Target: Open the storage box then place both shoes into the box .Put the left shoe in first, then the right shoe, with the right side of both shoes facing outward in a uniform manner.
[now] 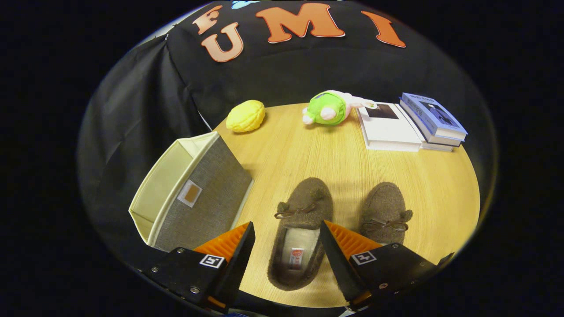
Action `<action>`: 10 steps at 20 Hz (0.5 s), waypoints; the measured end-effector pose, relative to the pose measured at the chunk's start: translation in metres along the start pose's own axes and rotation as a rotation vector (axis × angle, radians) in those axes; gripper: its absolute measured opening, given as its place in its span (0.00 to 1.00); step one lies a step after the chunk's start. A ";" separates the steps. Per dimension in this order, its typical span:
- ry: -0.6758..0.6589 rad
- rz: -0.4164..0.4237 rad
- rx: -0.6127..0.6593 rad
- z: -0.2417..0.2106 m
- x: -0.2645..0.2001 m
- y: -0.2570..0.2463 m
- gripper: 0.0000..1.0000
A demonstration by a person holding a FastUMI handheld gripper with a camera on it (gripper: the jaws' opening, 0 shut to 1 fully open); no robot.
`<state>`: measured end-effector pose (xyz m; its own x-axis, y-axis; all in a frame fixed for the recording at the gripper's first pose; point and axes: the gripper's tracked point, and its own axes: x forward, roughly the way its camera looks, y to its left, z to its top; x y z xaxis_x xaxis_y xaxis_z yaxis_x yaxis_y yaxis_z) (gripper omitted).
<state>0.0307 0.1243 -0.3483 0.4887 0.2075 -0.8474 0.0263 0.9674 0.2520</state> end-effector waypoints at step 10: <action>0.091 -0.103 0.087 -0.024 0.057 -0.043 0.58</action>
<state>0.0361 0.0985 -0.4186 0.3981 0.1238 -0.9090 0.1499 0.9687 0.1976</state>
